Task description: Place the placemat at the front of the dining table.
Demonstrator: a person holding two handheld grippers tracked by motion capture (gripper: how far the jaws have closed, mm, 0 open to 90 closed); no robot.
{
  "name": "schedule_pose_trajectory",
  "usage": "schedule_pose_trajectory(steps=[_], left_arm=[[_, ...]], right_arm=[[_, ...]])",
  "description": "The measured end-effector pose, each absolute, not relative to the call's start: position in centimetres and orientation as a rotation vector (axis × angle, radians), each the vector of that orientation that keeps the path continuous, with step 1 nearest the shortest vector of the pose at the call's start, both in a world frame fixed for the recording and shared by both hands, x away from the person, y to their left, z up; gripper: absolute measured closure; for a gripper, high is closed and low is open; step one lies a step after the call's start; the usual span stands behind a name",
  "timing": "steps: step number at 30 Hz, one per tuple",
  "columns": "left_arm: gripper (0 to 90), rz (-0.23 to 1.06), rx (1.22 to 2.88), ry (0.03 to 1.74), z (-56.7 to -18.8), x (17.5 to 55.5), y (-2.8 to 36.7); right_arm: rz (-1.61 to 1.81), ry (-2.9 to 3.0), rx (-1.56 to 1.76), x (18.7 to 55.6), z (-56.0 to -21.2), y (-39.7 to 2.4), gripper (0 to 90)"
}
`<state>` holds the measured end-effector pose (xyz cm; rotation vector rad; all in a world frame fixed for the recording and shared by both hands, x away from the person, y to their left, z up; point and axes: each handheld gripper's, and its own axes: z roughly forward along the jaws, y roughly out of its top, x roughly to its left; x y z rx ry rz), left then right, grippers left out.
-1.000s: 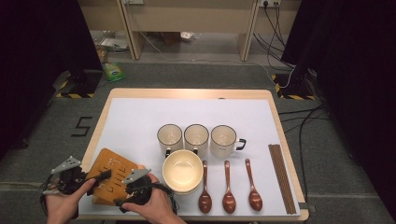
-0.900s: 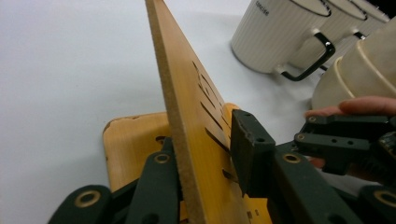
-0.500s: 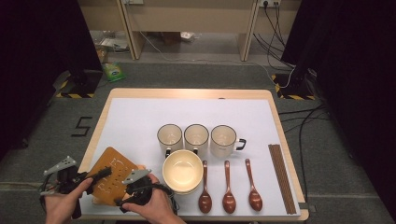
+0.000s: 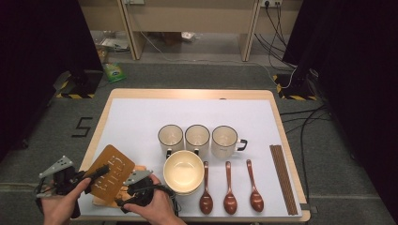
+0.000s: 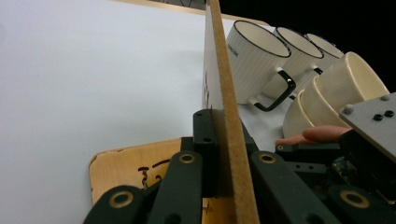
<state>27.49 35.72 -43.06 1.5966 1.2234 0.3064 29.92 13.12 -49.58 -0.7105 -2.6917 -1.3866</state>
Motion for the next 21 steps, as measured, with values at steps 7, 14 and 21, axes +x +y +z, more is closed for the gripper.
schedule_pose_trajectory(steps=[7, 14, 21], left_arm=[[86.2, 0.347, 1.596, 1.206, -42.1, 27.4, 35.7], [86.2, 0.366, 1.590, 1.214, -41.9, 27.7, 35.8], [86.2, 0.382, 1.597, 1.211, -41.7, 28.2, 35.8]], right_arm=[[-1.404, -2.692, -0.710, 29.9, -49.3, 13.1, 26.7], [-1.418, -2.699, -0.716, 29.9, -48.8, 12.9, 26.7], [-1.436, -2.704, -0.718, 29.8, -48.4, 12.9, 26.5]])
